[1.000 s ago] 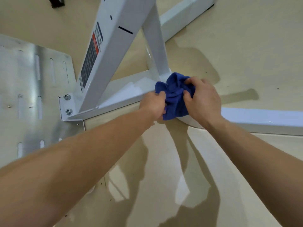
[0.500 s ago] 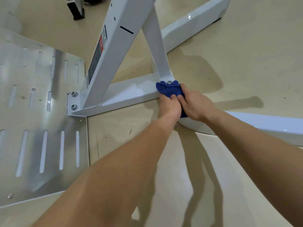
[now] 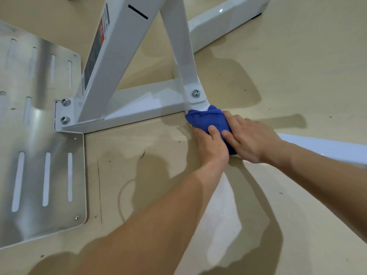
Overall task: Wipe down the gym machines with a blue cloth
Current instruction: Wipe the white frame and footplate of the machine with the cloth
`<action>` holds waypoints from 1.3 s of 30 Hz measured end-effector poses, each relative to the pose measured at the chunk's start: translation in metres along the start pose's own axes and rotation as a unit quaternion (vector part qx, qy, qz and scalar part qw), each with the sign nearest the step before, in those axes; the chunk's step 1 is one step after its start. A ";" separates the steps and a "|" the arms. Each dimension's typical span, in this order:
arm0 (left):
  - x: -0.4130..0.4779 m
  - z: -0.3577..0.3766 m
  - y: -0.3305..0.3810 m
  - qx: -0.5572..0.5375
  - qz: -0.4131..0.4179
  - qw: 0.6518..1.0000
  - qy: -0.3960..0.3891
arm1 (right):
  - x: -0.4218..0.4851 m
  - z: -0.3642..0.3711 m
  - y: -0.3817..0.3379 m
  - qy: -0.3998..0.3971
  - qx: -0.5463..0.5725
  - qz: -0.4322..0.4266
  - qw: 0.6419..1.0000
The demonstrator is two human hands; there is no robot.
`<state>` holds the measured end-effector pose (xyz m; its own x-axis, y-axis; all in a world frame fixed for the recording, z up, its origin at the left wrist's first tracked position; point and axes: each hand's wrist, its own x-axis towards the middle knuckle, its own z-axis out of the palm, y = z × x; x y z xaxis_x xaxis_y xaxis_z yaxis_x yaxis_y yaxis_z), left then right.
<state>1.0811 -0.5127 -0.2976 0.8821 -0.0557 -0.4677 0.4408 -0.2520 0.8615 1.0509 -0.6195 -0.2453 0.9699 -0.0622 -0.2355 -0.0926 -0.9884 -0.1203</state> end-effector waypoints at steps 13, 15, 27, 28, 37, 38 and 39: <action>0.022 -0.018 0.012 -0.038 -0.006 0.998 -0.051 | 0.022 0.007 -0.011 0.051 -0.067 -0.009 0.996; 0.002 -0.007 0.005 -0.011 -0.034 0.999 -0.027 | 0.001 0.007 0.005 0.044 -0.120 -0.029 0.991; -0.006 -0.038 -0.014 0.494 0.405 0.769 -0.027 | -0.064 0.066 -0.011 0.210 -0.069 0.124 0.968; 0.005 -0.045 -0.012 0.520 0.445 0.728 -0.031 | -0.061 0.063 -0.014 0.239 -0.059 0.112 0.963; 0.041 -0.084 0.015 0.485 0.593 0.640 -0.057 | -0.008 0.051 -0.008 0.227 -0.143 -0.014 0.963; 0.042 -0.085 0.015 0.482 0.599 0.638 -0.053 | -0.001 0.048 -0.010 0.227 -0.145 -0.018 0.963; 0.044 -0.087 0.014 0.492 0.597 0.631 -0.055 | 0.006 0.046 -0.013 0.227 -0.149 -0.023 0.962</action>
<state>1.1403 -0.4347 -0.2888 0.4472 -0.8269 0.3411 -0.8918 -0.4415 0.0988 1.0475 -0.6011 -0.2893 0.9762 -0.0043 0.2170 -0.0439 -0.9831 0.1778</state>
